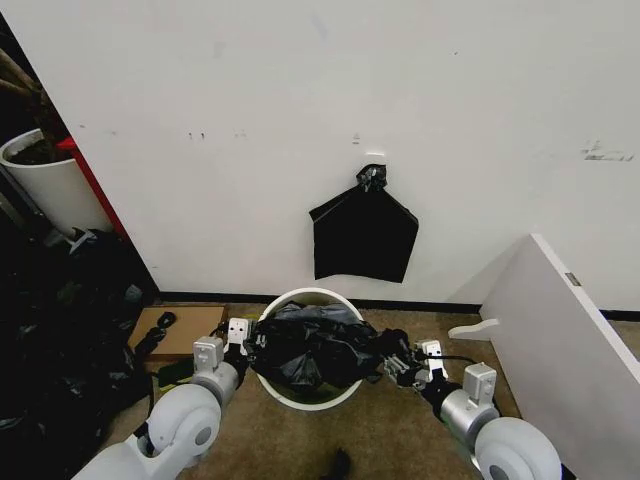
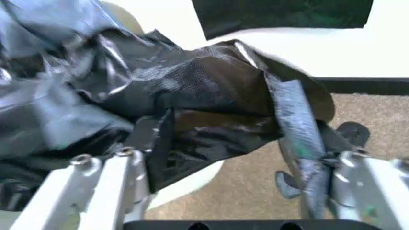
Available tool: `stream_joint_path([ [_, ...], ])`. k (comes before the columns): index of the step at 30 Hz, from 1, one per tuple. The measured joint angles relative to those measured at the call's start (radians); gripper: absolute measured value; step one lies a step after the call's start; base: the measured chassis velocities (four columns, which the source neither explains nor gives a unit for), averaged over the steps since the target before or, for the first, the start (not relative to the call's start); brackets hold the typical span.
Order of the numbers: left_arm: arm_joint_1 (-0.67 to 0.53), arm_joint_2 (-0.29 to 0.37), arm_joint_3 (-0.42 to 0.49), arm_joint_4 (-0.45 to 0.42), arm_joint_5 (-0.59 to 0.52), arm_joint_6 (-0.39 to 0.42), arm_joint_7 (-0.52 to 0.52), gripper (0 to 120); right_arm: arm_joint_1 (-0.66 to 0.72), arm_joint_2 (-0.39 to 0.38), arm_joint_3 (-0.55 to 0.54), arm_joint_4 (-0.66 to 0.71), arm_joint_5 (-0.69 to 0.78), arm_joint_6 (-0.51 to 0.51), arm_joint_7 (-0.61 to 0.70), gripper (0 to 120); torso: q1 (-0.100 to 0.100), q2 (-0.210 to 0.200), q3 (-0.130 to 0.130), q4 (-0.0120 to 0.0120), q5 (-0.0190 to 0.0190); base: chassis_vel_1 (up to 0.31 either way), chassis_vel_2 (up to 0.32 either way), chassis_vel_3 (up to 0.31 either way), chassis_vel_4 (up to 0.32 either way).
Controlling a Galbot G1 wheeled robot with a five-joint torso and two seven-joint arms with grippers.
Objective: Place the garbage bag over the trash bin.
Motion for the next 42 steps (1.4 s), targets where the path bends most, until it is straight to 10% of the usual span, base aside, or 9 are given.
stream_joint_path([
  [15,0.005,0.012,-0.005,0.0,-0.027,0.009,-0.005,1,-0.009,0.016,0.172,-0.035,0.454,-0.076,-0.029,100,0.0,0.0,0.0,0.0,-0.0002,0.0,0.0,0.0,0.0],
  [25,-0.01,0.017,-0.002,0.017,-0.015,0.009,-0.005,1,-0.085,-0.03,0.191,0.066,0.101,0.02,-0.186,100,0.0,0.0,0.0,-0.0002,-0.0004,0.0,0.0,0.0,0.0],
  [31,-0.02,0.015,0.009,0.023,0.015,0.011,0.001,1,-0.103,-0.132,0.004,0.187,-0.236,0.072,-0.296,100,0.0,0.0,0.0,-0.0003,-0.0004,0.0,0.0,0.0,0.0],
  [42,-0.003,0.011,0.025,-0.004,0.053,0.013,0.009,1,0.045,-0.155,-0.193,0.197,-0.188,-0.011,-0.203,86,0.0,0.0,0.0,-0.0002,-0.0001,0.0,0.0,0.0,0.0],
])
